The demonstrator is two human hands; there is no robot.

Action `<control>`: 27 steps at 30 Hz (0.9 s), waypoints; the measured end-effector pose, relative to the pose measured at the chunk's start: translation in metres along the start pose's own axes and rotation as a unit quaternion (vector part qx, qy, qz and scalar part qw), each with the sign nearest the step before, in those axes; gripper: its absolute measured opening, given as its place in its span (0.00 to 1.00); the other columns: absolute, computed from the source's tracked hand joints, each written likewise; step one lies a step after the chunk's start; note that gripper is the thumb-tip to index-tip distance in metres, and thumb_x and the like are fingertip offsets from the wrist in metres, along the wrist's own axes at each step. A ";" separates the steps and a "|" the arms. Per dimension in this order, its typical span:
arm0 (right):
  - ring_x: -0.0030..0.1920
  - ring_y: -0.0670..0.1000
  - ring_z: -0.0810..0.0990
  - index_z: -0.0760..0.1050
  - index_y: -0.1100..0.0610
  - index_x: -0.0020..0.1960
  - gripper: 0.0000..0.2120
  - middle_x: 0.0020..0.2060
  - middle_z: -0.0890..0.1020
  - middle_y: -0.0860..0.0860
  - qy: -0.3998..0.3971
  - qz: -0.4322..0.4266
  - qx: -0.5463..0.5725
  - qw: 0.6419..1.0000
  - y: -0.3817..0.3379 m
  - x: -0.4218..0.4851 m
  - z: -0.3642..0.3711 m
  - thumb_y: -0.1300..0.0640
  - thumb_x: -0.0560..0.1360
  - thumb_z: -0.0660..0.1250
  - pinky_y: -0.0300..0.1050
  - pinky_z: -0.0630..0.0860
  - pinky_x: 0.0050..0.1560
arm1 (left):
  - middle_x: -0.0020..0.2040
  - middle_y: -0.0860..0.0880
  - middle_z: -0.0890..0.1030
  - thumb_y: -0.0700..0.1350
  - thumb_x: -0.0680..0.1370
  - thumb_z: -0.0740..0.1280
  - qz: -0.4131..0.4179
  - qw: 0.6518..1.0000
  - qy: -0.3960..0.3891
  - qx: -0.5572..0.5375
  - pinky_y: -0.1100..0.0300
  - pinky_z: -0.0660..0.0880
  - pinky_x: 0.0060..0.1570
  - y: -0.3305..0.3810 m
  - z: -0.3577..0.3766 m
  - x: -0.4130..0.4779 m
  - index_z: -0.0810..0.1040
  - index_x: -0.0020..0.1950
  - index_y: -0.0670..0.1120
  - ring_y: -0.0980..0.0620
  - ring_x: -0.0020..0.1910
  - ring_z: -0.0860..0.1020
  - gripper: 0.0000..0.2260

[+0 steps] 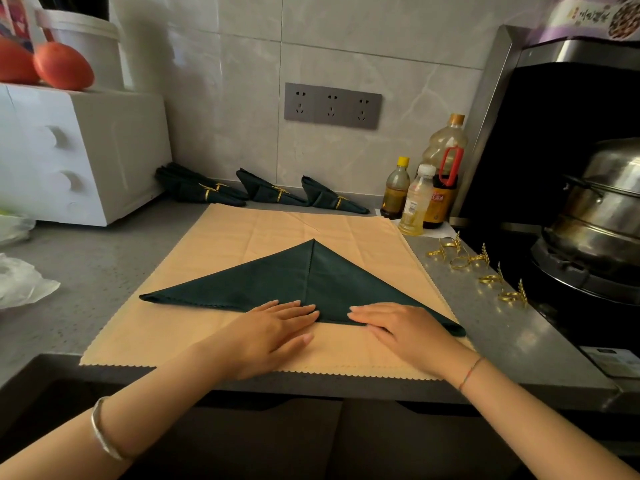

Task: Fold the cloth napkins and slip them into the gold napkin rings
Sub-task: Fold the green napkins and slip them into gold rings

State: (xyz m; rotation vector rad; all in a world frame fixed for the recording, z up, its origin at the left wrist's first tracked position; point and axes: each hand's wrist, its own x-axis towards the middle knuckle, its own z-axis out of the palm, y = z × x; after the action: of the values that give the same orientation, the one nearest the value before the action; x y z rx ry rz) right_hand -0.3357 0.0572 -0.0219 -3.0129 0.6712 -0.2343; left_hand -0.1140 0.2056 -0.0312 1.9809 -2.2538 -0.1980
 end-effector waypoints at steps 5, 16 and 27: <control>0.68 0.37 0.64 0.65 0.39 0.70 0.23 0.68 0.66 0.34 -0.040 0.057 -0.034 0.997 0.038 -0.025 -0.021 0.60 0.80 0.56 0.34 0.57 0.68 | 0.77 0.62 0.50 0.63 0.78 0.43 -0.015 1.000 0.007 -0.022 0.75 0.35 0.66 0.000 -0.001 -0.005 0.49 0.78 0.56 0.67 0.74 0.43 0.29; 0.49 0.45 0.80 0.79 0.53 0.49 0.08 0.46 0.83 0.48 0.156 0.158 0.392 0.893 0.072 0.016 -0.068 0.63 0.72 0.70 0.35 0.76 0.50 | 0.75 0.59 0.59 0.61 0.80 0.48 0.004 0.998 0.035 -0.043 0.83 0.37 0.61 0.009 -0.006 -0.012 0.59 0.75 0.53 0.72 0.68 0.49 0.26; 0.41 0.43 0.79 0.76 0.59 0.57 0.13 0.45 0.81 0.51 0.159 0.182 0.505 0.829 0.044 0.175 -0.024 0.61 0.73 0.71 0.29 0.77 0.38 | 0.68 0.65 0.67 0.61 0.79 0.44 -0.032 0.988 0.092 -0.121 0.84 0.53 0.54 0.010 -0.010 -0.002 0.51 0.75 0.63 0.74 0.61 0.61 0.23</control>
State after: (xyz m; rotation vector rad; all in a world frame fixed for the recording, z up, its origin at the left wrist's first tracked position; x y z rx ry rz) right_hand -0.2015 -0.0578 0.0228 -1.8054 0.7817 -0.7851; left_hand -0.1220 0.2087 -0.0193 1.8627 -1.9541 -0.2684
